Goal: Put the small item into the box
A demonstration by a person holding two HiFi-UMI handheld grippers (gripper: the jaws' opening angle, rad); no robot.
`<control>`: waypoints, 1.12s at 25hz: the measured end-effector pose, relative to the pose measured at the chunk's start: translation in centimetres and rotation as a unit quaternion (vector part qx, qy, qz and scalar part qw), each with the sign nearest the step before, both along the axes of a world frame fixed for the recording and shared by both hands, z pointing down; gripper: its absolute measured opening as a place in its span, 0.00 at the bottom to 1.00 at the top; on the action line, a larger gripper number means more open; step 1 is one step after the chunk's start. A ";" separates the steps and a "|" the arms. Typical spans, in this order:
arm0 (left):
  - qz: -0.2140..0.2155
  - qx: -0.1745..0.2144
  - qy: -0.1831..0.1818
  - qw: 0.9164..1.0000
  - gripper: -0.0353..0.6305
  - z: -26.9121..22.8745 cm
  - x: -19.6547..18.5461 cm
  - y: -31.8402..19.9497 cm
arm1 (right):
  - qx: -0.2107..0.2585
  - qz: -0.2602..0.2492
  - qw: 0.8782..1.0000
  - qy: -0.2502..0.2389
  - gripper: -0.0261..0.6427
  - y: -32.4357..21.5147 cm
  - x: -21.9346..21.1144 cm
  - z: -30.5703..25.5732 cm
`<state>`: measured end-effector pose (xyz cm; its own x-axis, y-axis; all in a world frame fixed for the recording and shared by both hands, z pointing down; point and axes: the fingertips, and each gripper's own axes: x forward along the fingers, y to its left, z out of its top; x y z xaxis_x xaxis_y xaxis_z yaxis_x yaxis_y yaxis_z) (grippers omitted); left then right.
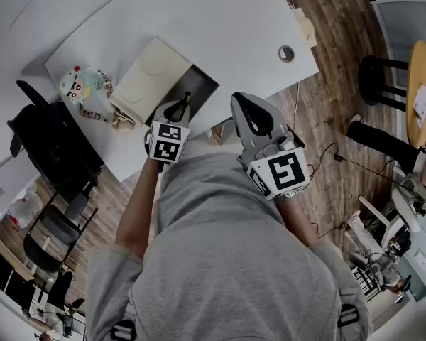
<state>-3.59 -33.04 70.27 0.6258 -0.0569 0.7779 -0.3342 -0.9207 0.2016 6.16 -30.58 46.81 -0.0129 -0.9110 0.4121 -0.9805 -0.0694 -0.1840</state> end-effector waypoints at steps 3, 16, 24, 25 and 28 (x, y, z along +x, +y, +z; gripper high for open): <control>-0.002 -0.007 -0.013 1.000 0.15 0.9 -0.1 0.2 | -0.002 0.001 1.000 -0.001 0.06 0.2 0.1 0.2; -0.008 -0.017 -0.056 0.998 0.15 3.2 -0.1 -0.2 | -0.006 0.011 1.000 -0.001 0.06 1.3 1.2 0.3; -0.001 -0.017 -0.067 0.998 0.15 4.0 0.2 0.1 | -0.007 0.028 1.000 -0.001 0.06 2.0 2.0 0.5; -0.003 -0.016 -0.068 0.998 0.15 4.1 0.1 0.0 | -0.006 0.028 1.000 -0.001 0.06 2.0 2.0 0.5; -0.006 -0.015 -0.068 0.998 0.15 4.3 0.1 0.0 | -0.006 0.027 1.000 -0.001 0.06 2.1 1.8 0.6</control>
